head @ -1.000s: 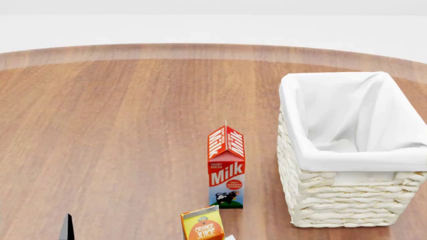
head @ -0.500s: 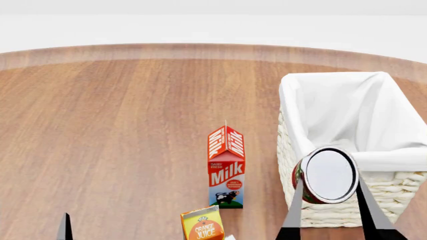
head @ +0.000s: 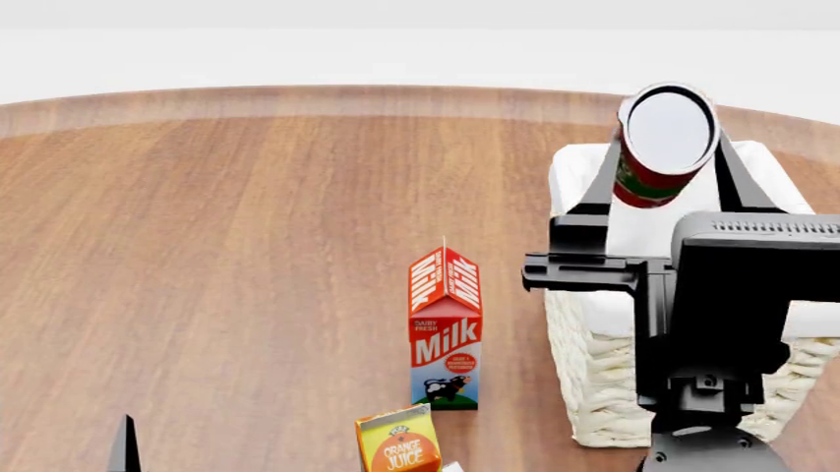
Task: Pick up the tomato sauce, and put it in the basket.
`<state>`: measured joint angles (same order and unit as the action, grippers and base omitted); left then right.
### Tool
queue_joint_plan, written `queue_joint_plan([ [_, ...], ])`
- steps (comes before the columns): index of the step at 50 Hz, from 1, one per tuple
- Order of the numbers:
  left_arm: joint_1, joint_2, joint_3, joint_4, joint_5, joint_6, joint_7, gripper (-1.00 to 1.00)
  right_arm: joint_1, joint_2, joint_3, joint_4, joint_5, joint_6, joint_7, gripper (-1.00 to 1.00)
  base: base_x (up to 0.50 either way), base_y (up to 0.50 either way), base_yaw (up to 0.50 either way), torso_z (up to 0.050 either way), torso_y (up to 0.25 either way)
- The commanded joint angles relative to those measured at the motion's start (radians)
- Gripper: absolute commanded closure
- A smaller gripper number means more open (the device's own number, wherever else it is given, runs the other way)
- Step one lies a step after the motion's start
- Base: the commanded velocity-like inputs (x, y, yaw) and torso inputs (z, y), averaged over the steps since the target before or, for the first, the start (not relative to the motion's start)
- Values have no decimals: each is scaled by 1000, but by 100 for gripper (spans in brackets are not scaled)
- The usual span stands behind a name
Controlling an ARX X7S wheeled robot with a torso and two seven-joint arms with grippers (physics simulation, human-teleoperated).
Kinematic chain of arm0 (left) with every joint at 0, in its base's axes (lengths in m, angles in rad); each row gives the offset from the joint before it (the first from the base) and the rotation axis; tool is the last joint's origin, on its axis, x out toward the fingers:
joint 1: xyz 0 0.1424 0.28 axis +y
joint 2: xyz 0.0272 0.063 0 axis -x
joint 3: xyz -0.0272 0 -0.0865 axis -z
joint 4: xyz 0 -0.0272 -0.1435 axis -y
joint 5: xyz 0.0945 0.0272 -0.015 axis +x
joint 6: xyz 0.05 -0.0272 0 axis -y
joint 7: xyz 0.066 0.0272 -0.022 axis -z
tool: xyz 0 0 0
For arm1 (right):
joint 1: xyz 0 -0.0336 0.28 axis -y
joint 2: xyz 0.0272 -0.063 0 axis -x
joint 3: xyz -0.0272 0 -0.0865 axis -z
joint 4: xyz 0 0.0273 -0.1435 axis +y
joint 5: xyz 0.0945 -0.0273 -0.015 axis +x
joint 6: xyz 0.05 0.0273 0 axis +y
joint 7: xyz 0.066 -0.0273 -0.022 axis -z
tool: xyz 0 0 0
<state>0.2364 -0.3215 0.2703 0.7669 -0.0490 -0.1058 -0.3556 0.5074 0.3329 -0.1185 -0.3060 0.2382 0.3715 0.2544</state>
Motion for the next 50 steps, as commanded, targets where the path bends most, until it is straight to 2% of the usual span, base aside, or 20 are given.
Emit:
queue_joint_plan([
  [1,-5,-5,2,-3,-6,-1,-6,-100,244,-34,-30,351,-45,-27,-36,100,0,0,0,0,0],
  [7,-4,-9,2,-1,-8,-1,-10,-100,309,-53,-65,464,-86,-10,-16,100,0,0,0,0,0],
  [14,-3,-13,1,2,-13,-1,-14,-100,425,-84,-88,732,-114,-74,-23,100,0,0,0,0,0],
  [20,-5,-15,1,0,-16,0,-17,-100,524,-119,-92,1005,-118,-210,-49,100,0,0,0,0,2],
  [29,-7,-20,-3,-2,-27,1,-21,-100,743,-176,-124,1598,-171,-505,-45,100,0,0,0,0,0],
  [50,-11,-25,11,-15,-28,7,-26,-100,686,-141,-62,1614,-205,-344,-30,100,0,0,0,0,0],
])
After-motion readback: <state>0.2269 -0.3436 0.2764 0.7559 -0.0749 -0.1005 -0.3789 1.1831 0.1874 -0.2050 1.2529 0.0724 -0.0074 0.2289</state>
